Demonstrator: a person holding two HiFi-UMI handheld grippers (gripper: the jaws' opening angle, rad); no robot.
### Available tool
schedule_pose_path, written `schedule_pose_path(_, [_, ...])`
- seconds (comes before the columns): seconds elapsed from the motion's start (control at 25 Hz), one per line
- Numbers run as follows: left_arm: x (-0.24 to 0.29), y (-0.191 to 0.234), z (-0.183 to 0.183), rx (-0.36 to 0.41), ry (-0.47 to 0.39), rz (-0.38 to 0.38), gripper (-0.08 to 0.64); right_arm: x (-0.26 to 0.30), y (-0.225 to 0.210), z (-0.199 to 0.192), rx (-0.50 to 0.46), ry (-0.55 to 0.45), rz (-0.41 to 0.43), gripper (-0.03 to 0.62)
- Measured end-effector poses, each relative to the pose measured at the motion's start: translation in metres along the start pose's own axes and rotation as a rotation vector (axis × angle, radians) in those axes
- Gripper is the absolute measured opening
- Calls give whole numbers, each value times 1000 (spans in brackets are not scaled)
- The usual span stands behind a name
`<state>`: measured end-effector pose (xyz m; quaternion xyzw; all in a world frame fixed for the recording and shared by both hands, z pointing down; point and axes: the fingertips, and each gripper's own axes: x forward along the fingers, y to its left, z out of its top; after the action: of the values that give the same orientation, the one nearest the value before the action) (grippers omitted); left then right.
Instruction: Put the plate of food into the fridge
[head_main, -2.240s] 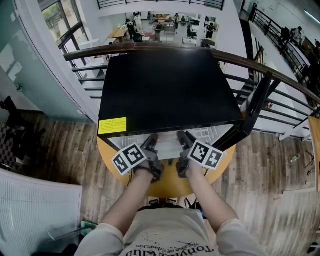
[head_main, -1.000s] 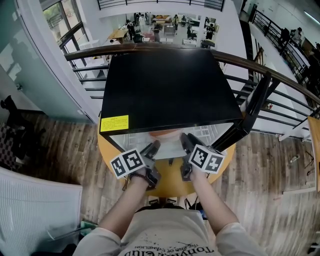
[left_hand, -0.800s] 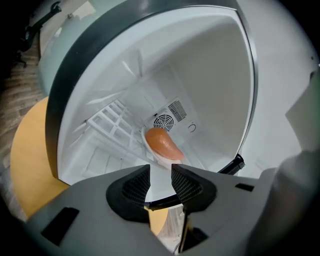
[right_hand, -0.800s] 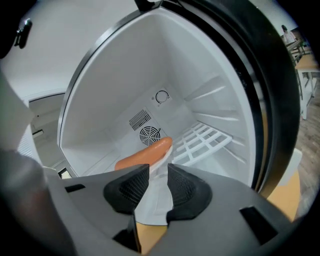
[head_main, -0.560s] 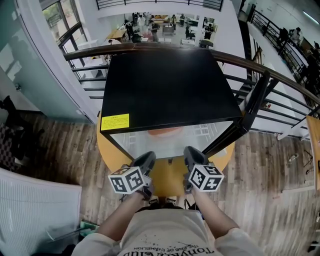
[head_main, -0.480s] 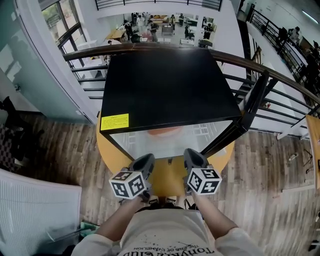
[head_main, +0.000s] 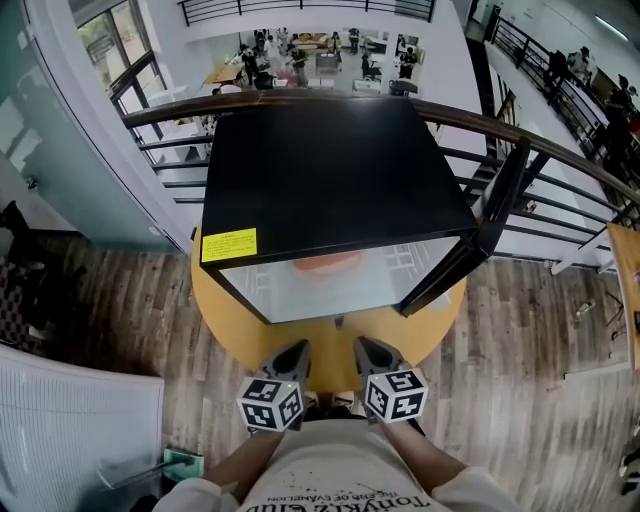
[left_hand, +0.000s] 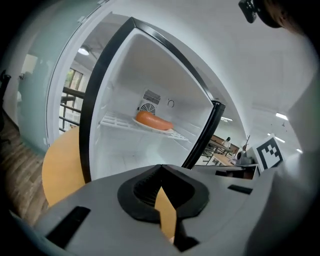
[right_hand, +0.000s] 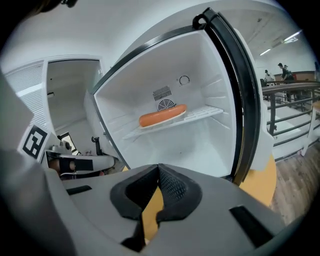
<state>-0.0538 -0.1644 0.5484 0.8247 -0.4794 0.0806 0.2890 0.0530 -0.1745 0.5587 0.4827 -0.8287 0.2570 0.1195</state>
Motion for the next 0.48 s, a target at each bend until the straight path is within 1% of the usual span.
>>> schedule_pose_path(0.12, [0,-3,-14,-6,33,-12,25,-3,9,-19,21,19,-1,26])
schedule_pose_path(0.24, [-2,-7,-22,-11,49,-21,25,-2,19,-35,37,52,23,26])
schedule_pose_path(0.36, [-5,-11,-25,-3,53,-27,25,-1,26,-40,-12,78,28,26])
schedule_pose_path(0.48, [-9,-12,-26,15,56,-23,25,-2,31,-38,-32,68,29,26])
